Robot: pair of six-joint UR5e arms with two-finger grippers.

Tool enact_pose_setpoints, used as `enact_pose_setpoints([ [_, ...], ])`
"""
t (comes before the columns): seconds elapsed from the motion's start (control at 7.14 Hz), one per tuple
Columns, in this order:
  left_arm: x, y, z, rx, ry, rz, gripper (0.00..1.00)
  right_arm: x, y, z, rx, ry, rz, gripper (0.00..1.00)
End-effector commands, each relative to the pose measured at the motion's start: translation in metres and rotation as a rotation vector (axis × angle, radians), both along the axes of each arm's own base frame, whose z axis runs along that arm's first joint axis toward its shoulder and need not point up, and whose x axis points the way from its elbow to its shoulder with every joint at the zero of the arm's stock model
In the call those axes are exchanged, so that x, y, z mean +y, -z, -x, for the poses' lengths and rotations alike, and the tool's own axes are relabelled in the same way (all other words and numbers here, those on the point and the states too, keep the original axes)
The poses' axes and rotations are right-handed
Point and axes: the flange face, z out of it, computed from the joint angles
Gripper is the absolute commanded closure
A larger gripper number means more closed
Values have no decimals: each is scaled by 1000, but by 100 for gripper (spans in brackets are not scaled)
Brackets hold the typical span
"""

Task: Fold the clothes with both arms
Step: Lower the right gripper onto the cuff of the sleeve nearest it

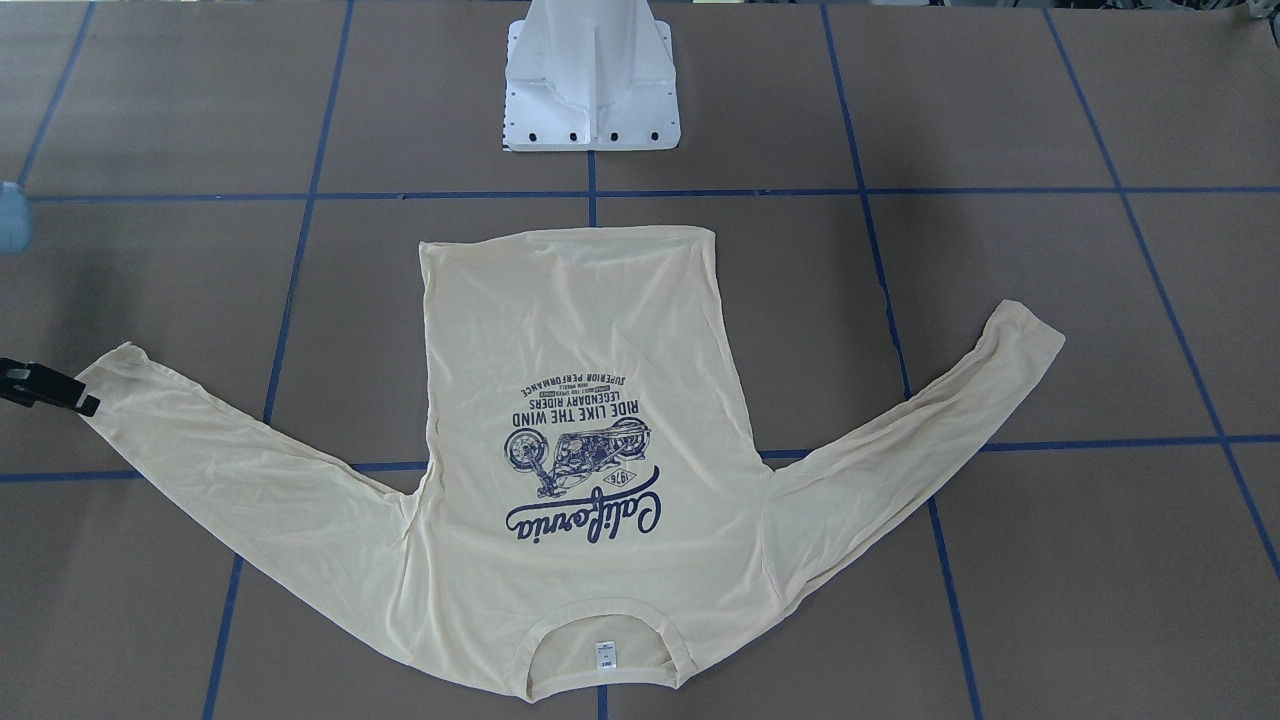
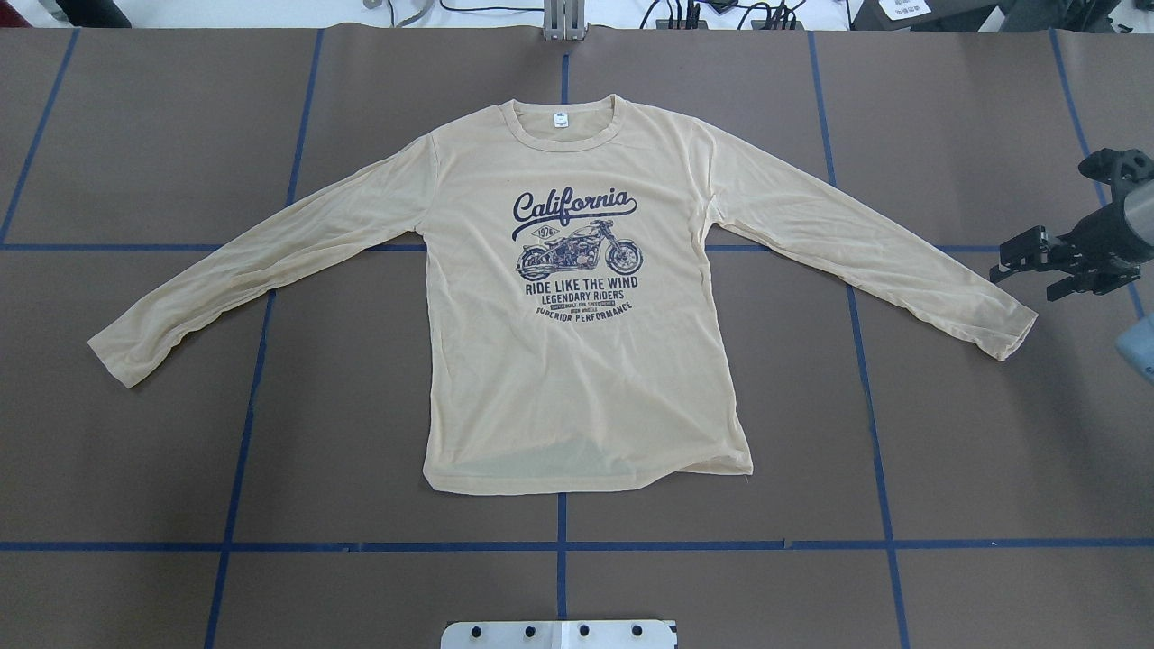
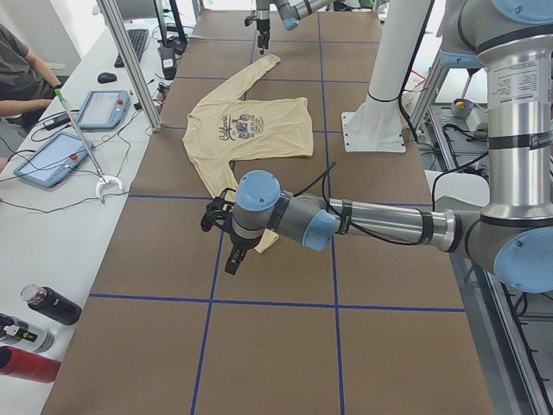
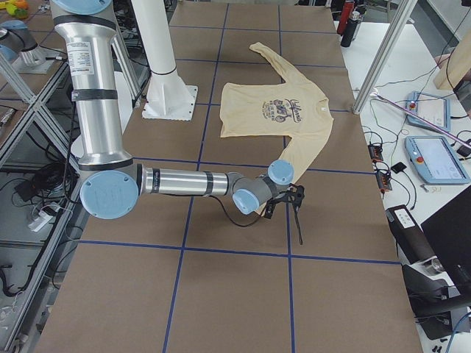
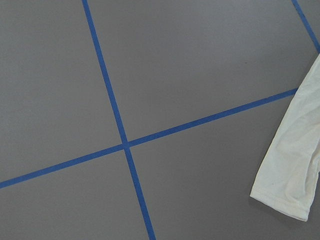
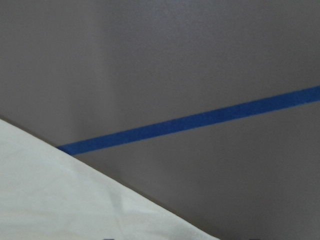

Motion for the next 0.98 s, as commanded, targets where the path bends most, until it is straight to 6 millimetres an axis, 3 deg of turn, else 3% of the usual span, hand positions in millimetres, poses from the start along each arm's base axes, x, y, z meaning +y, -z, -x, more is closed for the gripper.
enact_pose_setpoints([
  [0.0, 2, 10, -3, 49, 15, 27, 1, 6, -3, 6, 4, 1, 3, 9],
  [0.7, 2, 17, -3, 51, 20, 20, 1, 22, -18, -2, 15, 2, 29, 28],
  [0.84, 2, 16, -3, 51, 20, 23, 1, 22, -20, -1, 17, 3, 31, 38],
])
